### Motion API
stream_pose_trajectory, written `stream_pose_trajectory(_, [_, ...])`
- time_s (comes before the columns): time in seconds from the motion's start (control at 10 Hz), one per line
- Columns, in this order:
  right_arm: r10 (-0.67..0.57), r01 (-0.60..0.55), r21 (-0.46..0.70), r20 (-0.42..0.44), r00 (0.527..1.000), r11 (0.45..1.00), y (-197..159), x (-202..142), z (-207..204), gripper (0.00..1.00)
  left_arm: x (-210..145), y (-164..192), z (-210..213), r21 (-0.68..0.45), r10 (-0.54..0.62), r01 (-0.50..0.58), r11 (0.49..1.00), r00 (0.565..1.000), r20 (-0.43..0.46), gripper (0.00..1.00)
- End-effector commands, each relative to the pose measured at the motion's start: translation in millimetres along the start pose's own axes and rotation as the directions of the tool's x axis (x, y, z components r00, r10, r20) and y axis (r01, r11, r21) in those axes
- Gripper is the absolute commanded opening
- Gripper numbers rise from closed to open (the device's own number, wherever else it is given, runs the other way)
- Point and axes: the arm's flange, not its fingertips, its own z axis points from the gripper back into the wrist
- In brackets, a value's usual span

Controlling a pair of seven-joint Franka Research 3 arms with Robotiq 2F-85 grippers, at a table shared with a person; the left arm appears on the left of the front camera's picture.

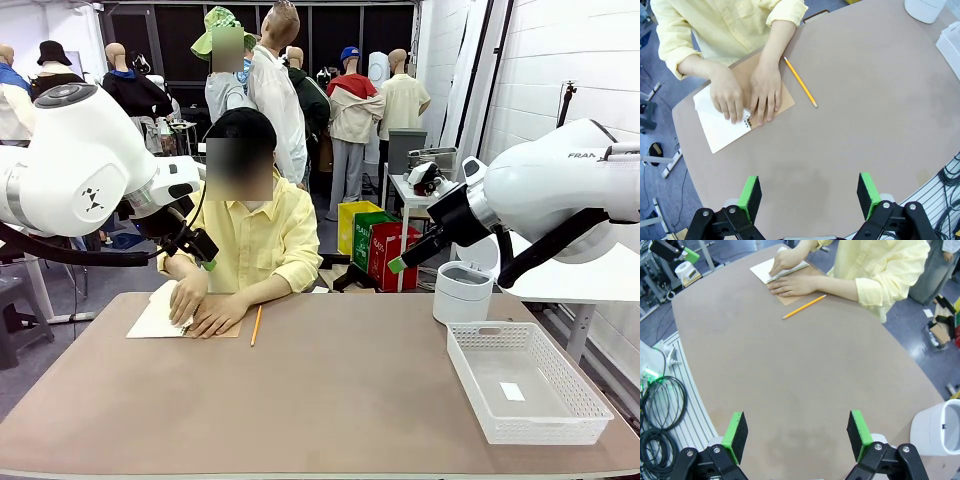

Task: Sort the paper based on its condition.
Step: If a person hands you a paper, place it in the Organizing basket , and if it's crumpled, put it in the Trash can.

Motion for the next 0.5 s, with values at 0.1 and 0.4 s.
stream_pose_trajectory(0.1, [-0.01, 0.01, 0.01, -0.003, 1.0, 1.0, 0.9, 0.2, -1.0, 1.0, 0.5, 0.1, 0.9, 0.001, -0.008, 0.008, 1.0, 1.0, 0.002, 1.0])
stream_pose_trajectory(0.4, [-0.01, 0.01, 0.01, -0.003, 1.0, 1.0, 0.9, 0.2, -1.0, 1.0, 0.5, 0.1, 0.9, 0.001, -0.008, 0.008, 1.0, 1.0, 0.002, 1.0])
